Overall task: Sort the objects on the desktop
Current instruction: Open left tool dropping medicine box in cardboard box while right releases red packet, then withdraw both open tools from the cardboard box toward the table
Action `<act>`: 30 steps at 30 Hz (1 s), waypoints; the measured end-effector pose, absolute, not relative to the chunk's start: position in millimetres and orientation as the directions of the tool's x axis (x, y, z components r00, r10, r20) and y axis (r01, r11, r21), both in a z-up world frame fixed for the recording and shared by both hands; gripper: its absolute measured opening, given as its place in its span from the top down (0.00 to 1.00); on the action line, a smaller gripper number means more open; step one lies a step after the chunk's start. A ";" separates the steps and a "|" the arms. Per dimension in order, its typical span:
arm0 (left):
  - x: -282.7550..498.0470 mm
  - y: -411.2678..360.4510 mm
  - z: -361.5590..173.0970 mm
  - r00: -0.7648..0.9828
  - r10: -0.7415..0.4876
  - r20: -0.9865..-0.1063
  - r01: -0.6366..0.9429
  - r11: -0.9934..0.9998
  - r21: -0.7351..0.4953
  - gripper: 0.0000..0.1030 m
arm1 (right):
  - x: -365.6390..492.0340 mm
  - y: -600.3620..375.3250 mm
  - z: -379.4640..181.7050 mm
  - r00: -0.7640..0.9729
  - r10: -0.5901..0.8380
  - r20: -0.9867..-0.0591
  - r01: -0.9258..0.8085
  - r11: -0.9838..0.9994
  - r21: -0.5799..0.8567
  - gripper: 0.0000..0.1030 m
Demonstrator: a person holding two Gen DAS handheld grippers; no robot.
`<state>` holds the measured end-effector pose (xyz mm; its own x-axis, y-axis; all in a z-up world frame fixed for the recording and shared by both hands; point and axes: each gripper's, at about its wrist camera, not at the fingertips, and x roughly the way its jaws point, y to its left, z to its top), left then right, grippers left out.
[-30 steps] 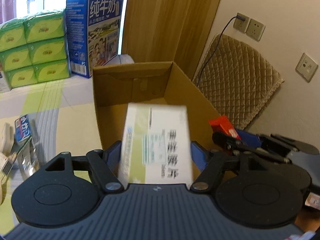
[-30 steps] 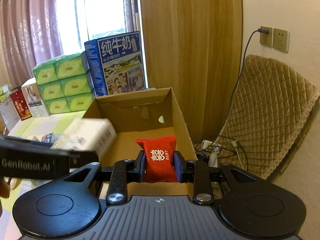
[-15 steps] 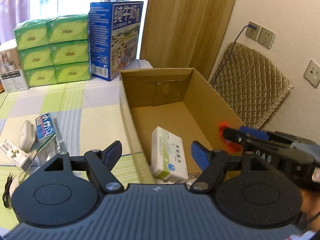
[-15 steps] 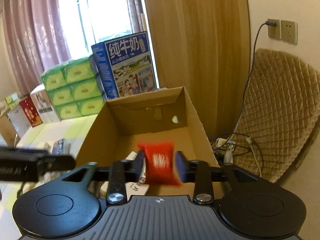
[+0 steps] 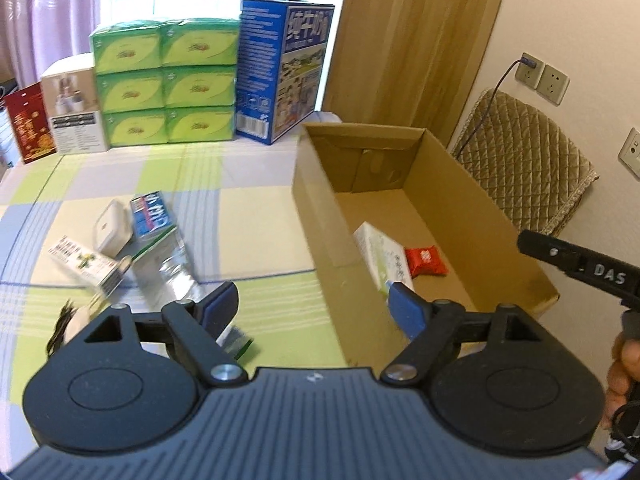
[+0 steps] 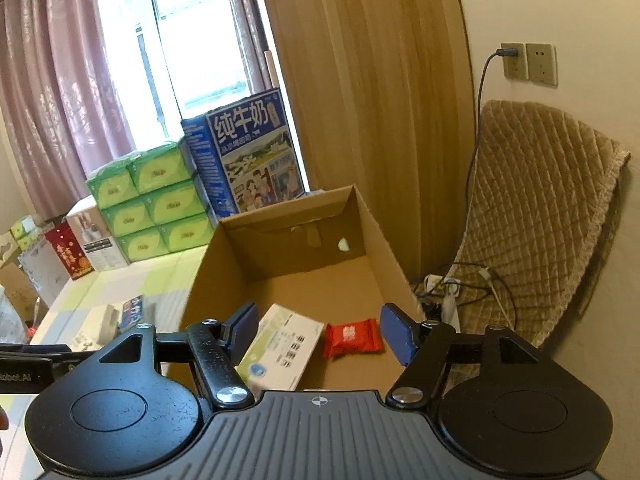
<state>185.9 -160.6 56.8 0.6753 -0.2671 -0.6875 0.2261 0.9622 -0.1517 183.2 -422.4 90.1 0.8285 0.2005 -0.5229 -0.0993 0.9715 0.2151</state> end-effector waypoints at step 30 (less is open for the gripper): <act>86.5 -12.7 55.8 0.699 -0.109 -0.707 0.074 0.994 -0.080 0.02 | 90.6 -273.3 100.7 0.763 0.349 -0.544 -0.318 0.936 0.154 0.03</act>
<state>86.5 -12.7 55.8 0.6986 -0.1088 -0.7072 0.0743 0.9941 -0.0795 90.6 -273.3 100.7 0.7629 0.3486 -0.5445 -0.3178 0.9356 0.1537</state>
